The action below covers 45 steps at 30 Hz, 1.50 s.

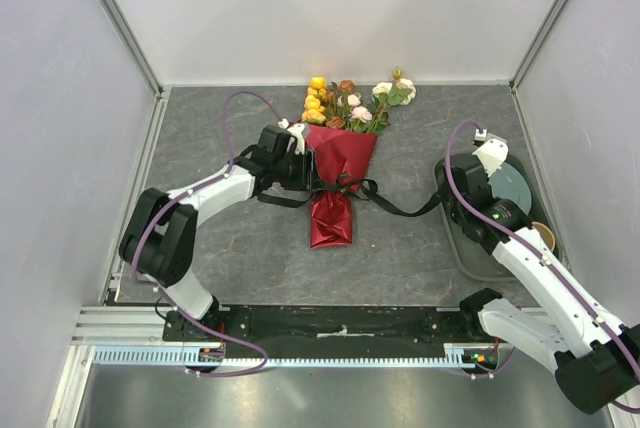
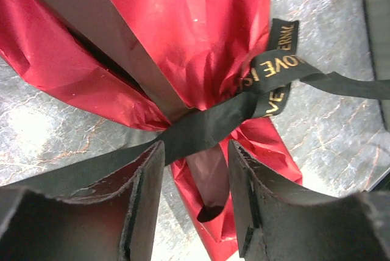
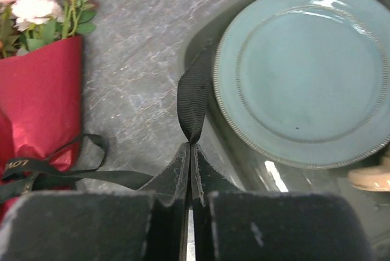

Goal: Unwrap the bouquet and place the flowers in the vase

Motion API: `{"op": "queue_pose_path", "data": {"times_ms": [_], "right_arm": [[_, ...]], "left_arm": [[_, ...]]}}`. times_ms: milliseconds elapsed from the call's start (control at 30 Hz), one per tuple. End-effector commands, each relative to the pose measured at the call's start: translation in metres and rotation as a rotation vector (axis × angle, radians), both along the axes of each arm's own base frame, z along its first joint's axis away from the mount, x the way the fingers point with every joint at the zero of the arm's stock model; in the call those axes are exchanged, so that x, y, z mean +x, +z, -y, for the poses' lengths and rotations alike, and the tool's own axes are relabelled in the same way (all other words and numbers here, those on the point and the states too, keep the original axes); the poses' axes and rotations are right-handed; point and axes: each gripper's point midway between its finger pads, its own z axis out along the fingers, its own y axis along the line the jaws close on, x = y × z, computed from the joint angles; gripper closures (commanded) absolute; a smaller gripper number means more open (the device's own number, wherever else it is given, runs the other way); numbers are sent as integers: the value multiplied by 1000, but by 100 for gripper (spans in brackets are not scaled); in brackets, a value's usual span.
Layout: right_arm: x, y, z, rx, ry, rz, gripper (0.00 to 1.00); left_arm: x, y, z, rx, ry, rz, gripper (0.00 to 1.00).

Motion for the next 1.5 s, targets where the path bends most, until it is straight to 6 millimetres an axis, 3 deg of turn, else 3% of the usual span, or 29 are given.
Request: {"op": "queue_pose_path", "data": {"times_ms": [0,133,333,500,667,767,1033,1133,1367,1467], "right_arm": [[4,7,-19,67,88,37,94],[3,1,-24,81,113,25,94],[2,-1,-23,81,111,23,95],[3,2,-23,82,110,33,94],[3,-2,-23,78,109,22,94],[2,-5,-18,66,85,14,95],[-7,1,13,26,-91,40,97],[-13,14,29,13,-168,91,97],[-29,41,62,-53,-312,178,95],[-37,57,77,-101,-375,210,95]], "left_arm": [[10,-2,6,28,-55,15,45],[16,-6,11,26,-48,8,43],[11,-17,17,17,-64,-28,49],[10,-18,19,14,-62,-25,64],[17,-2,9,33,-1,29,88],[17,13,6,33,11,55,95],[4,62,-7,-1,41,153,96],[0,82,-23,29,90,203,98],[-8,118,-101,209,389,323,98],[-18,127,-124,247,466,343,98]]}}
